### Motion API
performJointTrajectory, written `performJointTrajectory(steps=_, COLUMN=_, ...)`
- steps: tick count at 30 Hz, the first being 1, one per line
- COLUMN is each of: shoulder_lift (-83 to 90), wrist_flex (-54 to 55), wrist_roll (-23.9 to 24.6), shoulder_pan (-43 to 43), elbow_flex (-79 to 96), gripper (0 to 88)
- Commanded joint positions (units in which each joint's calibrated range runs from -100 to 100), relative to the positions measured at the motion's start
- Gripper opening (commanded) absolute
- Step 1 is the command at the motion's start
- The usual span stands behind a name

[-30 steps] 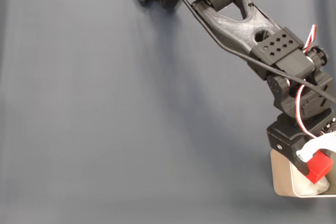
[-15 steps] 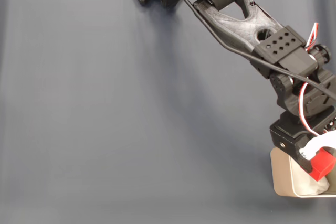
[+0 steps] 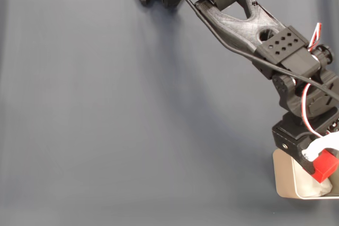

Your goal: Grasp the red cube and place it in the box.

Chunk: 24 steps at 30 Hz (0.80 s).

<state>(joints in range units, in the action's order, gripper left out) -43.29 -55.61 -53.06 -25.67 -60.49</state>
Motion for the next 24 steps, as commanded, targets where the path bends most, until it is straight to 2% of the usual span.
performJointTrajectory(steps=1, shoulder_lift=4.3, wrist_flex=0.9, wrist_roll=0.3, shoulder_pan=-0.1, elbow_flex=-2.7, gripper=0.0)
performJointTrajectory(steps=3, shoulder_lift=4.4, wrist_flex=1.2, wrist_roll=0.6, shoulder_pan=-0.1, elbow_flex=-2.7, gripper=1.8)
performJointTrajectory(steps=8, shoulder_lift=4.8, wrist_flex=-0.3, wrist_roll=0.6, shoulder_pan=-0.2, elbow_flex=-4.1, gripper=28.4)
performJointTrajectory(steps=13, shoulder_lift=5.5, wrist_flex=-1.4, wrist_roll=0.6, shoulder_pan=0.3, elbow_flex=-4.8, gripper=42.4)
performJointTrajectory(steps=16, shoulder_lift=5.5, wrist_flex=-1.4, wrist_roll=0.6, shoulder_pan=0.5, elbow_flex=-5.3, gripper=46.5)
performJointTrajectory(steps=24, shoulder_lift=5.4, wrist_flex=-1.0, wrist_roll=0.8, shoulder_pan=0.3, elbow_flex=-5.9, gripper=48.4)
